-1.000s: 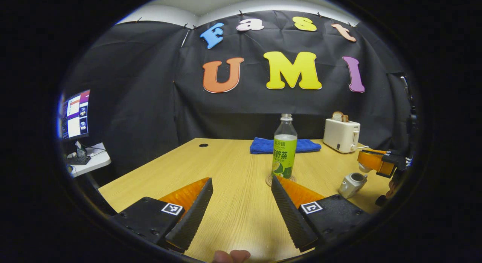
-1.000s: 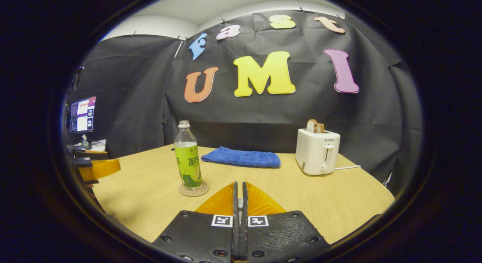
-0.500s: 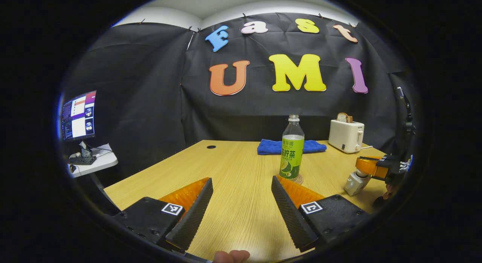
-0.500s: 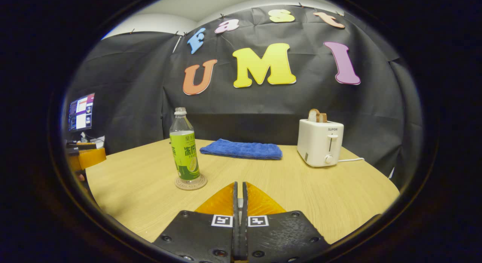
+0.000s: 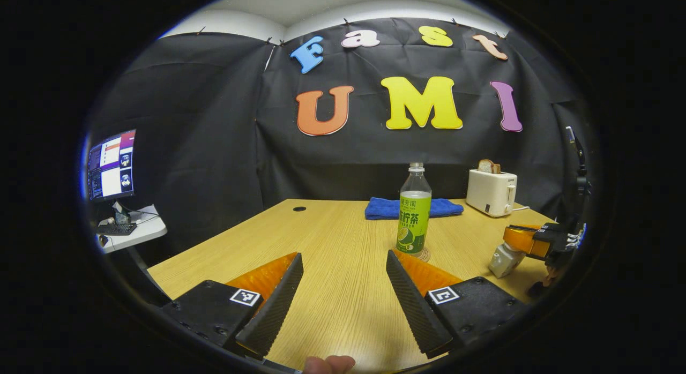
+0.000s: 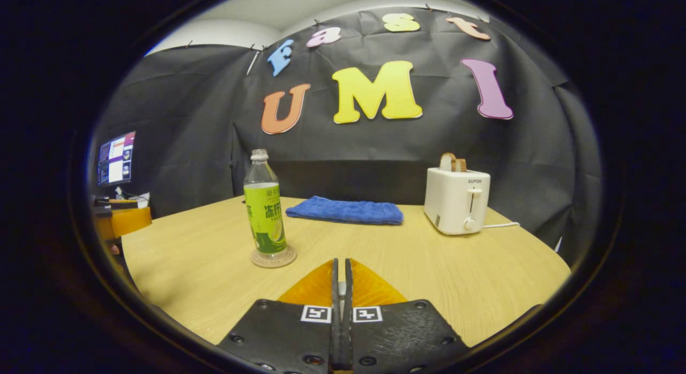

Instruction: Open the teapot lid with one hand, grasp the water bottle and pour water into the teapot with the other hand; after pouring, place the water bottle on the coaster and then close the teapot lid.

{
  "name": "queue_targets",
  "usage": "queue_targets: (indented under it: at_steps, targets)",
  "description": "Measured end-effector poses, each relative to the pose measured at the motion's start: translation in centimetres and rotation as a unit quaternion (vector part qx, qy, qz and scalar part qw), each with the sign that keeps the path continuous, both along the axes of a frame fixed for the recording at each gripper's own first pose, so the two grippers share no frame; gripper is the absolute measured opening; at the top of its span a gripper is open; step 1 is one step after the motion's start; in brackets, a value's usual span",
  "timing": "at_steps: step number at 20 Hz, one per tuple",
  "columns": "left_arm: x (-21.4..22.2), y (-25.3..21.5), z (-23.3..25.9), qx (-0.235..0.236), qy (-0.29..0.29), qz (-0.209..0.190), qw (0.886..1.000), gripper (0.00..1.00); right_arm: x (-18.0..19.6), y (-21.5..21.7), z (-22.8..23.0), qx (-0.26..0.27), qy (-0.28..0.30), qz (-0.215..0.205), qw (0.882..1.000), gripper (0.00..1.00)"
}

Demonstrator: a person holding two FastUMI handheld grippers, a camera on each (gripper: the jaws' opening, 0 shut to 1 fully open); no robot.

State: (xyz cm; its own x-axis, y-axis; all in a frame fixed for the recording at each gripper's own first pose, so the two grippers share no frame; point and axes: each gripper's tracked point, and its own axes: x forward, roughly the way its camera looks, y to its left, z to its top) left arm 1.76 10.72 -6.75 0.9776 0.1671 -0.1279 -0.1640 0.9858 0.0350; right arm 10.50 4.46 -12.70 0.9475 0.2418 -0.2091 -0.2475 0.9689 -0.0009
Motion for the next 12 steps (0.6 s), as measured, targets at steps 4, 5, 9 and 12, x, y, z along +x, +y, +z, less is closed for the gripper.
queue_targets:
  at_steps: [4,5,9,12]
  targets:
    - [0.0,-0.1,0.4,0.001,-0.005,0.0,1.0,0.97,0.0,-0.2,-0.4,0.001,0.002,-0.005,1.0,0.0]
    - [0.0,-0.1,0.4,0.0,-0.005,0.0,1.0,0.97,0.1,-0.1,-0.3,-0.001,0.0,-0.006,1.0,0.0]
    - [-0.4,-0.3,0.9,0.002,-0.01,-0.001,1.0,0.97,-0.3,-0.3,1.3,0.0,-0.023,-0.014,1.0,0.15]
    - [-0.6,-0.9,1.7,-0.004,-0.016,-0.005,1.0,0.97,-0.7,-0.9,3.1,0.013,-0.041,-0.028,0.999,0.63]
